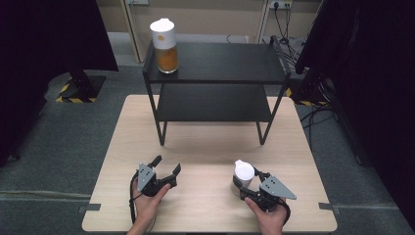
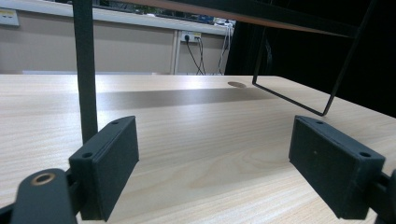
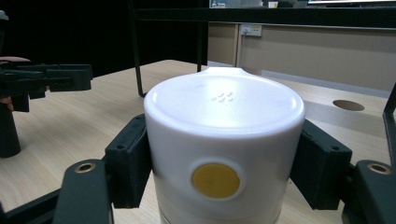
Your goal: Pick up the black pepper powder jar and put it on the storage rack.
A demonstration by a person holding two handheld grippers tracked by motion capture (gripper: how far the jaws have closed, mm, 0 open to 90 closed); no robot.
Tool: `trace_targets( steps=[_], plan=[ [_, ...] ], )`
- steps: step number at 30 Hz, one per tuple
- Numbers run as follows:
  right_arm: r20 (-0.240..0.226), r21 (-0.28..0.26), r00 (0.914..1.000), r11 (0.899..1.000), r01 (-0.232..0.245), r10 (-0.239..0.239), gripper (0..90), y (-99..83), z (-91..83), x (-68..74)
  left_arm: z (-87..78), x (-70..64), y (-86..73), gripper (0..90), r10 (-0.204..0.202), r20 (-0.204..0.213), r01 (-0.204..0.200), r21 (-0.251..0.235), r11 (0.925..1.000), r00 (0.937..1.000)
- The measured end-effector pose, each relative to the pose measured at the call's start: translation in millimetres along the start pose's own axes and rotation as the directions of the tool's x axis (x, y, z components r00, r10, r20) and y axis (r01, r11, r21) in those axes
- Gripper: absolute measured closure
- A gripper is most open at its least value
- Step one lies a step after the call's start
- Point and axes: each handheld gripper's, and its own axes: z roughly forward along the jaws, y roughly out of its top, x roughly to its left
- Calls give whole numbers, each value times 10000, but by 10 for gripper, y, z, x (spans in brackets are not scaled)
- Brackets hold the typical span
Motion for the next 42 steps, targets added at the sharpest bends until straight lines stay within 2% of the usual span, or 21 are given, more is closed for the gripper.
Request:
trace_targets(
  steps=[9,21,42],
  plan=[
    [71,-73,9998,9998,-180,180,307,-6,-10,10,0,-4,-1,154,40,10,-40,-3,10000,10000],
    [364,-715,9991,9973,-168,194,308,104,-110,3,0,-9,-3,154,73,24,-73,-8,10000,10000],
    [847,-1494,9962,9888,-67,196,308,305,-219,-50,15,-5,24,147,65,77,-67,146,9999,9999]
  ],
)
